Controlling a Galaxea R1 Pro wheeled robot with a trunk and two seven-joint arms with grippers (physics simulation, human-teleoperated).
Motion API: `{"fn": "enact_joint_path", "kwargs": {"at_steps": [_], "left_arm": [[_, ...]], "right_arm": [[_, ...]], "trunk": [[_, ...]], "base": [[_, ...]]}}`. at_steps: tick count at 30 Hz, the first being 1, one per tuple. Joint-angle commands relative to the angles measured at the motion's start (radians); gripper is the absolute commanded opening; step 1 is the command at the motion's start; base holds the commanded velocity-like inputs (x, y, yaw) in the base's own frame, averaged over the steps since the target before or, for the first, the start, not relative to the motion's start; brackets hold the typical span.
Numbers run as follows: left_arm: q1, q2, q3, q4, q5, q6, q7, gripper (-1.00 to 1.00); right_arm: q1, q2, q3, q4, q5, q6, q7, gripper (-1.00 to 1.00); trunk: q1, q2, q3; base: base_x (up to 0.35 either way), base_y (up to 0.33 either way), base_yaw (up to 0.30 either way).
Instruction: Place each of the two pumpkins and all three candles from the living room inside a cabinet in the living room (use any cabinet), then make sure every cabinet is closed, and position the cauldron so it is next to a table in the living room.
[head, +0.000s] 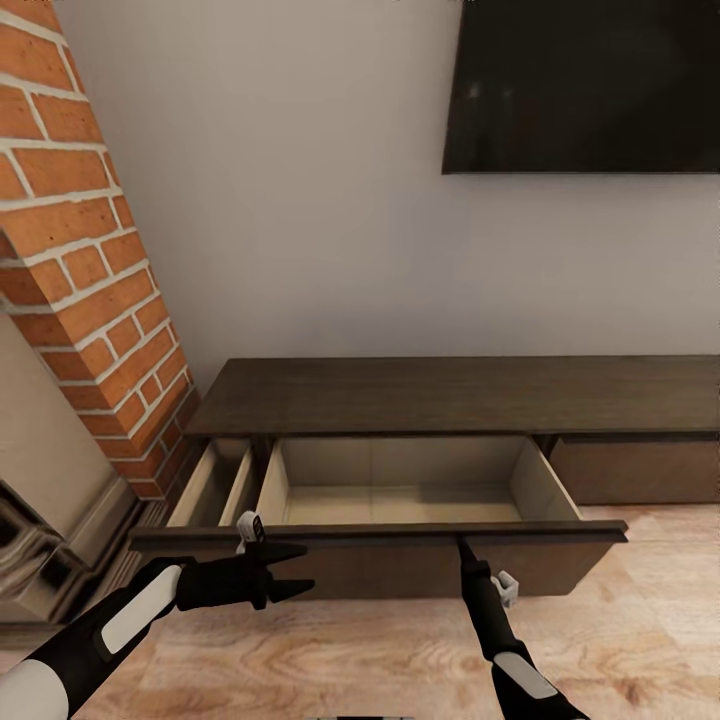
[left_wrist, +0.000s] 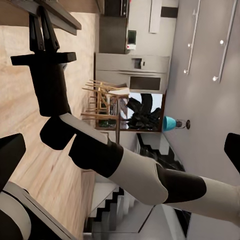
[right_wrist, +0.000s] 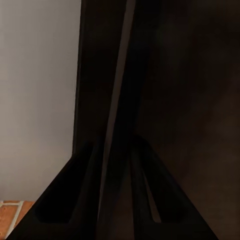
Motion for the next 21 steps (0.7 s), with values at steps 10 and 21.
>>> {"fn": "enact_joint_path", "kwargs": {"at_steps": [10, 21], "left_arm": [[-0.002, 0.001, -0.004, 0.001, 0.006, 0.004, -0.002, 1.00], [-0.001, 0.000, -0.004, 0.002, 0.005, 0.004, -0.002, 1.00]], "right_arm": [[-0.001, 0.000, 0.023, -0.009, 0.000, -0.011, 0.023, 1.00], [-0.001, -0.001, 0.023, -0.009, 0.000, -0.009, 0.020, 1.00]], "trunk": [[0.000, -0.001, -0.001], [0.000, -0.001, -0.001]], "base": [[-0.006, 0.000, 0.000], [-0.017, 0.000, 0.000]]}}
